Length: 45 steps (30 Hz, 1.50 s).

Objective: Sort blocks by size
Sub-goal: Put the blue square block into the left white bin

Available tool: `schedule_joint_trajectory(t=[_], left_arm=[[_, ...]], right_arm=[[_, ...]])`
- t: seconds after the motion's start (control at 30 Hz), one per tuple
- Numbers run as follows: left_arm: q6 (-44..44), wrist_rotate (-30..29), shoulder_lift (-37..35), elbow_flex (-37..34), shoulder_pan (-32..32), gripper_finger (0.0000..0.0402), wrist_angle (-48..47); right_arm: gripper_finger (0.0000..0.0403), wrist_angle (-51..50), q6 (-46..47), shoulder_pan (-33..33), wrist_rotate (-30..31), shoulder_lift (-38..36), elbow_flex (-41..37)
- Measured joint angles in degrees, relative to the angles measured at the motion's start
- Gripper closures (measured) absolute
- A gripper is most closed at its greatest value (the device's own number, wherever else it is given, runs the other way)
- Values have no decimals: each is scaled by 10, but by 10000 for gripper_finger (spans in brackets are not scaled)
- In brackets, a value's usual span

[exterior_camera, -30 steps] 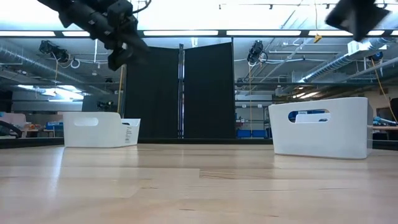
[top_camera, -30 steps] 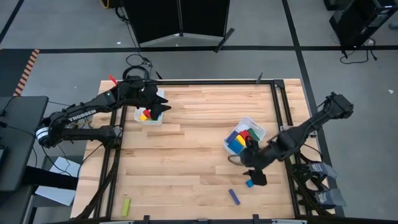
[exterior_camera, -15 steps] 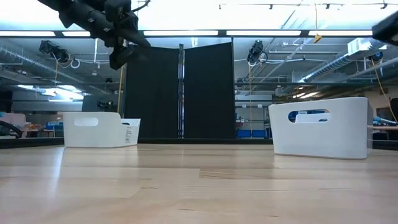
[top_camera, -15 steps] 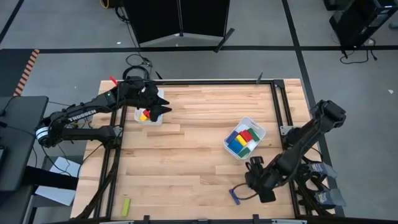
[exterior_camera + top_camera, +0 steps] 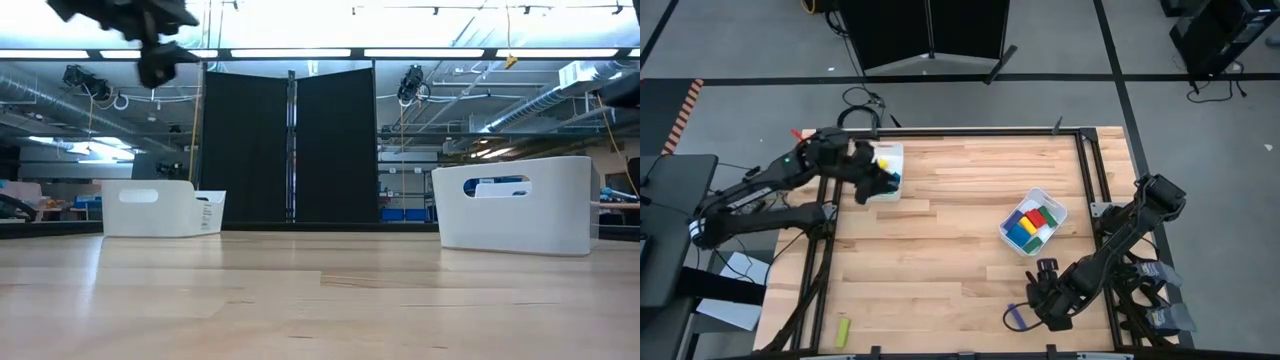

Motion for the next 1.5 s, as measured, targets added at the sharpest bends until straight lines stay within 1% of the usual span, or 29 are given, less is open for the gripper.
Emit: schedule_joint_trajectory(t=[0.1,0.2,0.3,0.47,0.6,0.83,0.97,1.17,1.5], left_arm=[[-16,-24,-27,0,-27,172,-72],[-27,-55,-43,0,-56,178,-112],[-41,-82,-45,0,-79,182,-111],[-48,-100,-37,0,-108,183,-112],[-52,-122,-34,0,-121,183,-111],[-54,-136,-34,0,-128,183,-110],[-56,-136,-34,0,-128,183,-110],[-62,-136,-34,0,-128,183,-110],[-62,-136,-34,0,-128,183,-110]], right_arm=[[146,0,1,0,10,0,0],[144,-1,-7,0,12,-1,0],[146,-1,-15,0,12,-1,-8],[149,4,-20,0,10,-2,-23],[147,29,-22,0,0,-2,-40],[152,49,-25,0,-7,-2,-68],[160,73,-36,0,-26,-2,-89],[173,107,-57,-6,-29,-2,-93],[217,121,-96,-16,-22,2,-98]])
